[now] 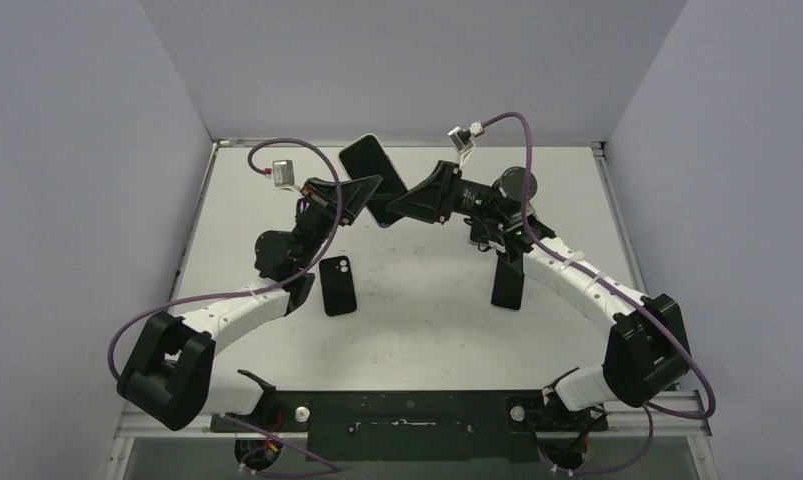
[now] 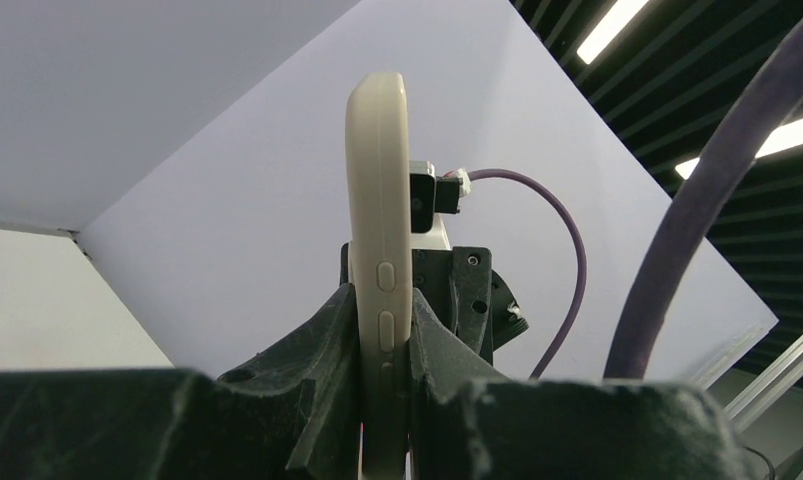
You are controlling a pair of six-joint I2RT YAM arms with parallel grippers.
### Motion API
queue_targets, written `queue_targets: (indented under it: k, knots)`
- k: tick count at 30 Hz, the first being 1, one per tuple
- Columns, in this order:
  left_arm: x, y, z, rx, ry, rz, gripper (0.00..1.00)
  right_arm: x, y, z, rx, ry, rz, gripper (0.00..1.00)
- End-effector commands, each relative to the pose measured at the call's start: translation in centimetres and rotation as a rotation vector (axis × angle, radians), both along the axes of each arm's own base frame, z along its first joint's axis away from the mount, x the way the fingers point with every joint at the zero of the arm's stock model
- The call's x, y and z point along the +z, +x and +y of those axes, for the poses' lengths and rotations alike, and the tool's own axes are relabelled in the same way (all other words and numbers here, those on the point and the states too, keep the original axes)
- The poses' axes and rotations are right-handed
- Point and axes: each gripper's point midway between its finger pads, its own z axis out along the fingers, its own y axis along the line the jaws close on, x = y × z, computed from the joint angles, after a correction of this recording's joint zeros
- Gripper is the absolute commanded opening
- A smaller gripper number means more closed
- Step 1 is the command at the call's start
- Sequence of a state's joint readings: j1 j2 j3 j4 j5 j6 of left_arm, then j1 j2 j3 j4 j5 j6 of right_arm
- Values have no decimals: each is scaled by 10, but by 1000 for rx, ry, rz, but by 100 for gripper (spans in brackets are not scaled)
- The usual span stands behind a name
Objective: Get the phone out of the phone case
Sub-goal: Remove the phone case from the phone.
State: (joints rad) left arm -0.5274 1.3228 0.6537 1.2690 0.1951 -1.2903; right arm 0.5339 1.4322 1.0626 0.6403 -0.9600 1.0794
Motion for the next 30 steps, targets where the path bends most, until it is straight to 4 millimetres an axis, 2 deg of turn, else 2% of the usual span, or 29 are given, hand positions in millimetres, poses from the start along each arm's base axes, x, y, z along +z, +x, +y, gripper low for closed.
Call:
queue_targets:
  k: [1,6,12,16,22,27,30]
  knots:
    - [-13,-103,-69,-507,188,-139,0,44,2,21,-43,126,-151,33]
    - [-24,-90,-65,-425,274,-116,0,45,5,15,-55,121,-145,14]
    - [-39,-68,-51,-242,402,-71,39,44,11,5,-104,122,-109,1]
    - [-43,-59,-36,-150,421,-45,62,41,15,1,-135,124,-74,0]
    - [-46,-54,-16,-52,446,-49,73,32,20,-3,-172,110,-35,0]
    - [-48,-45,6,33,441,-32,76,24,21,-5,-174,103,-5,0]
    - [-58,-35,18,74,463,-1,76,23,20,-6,-168,106,-2,0]
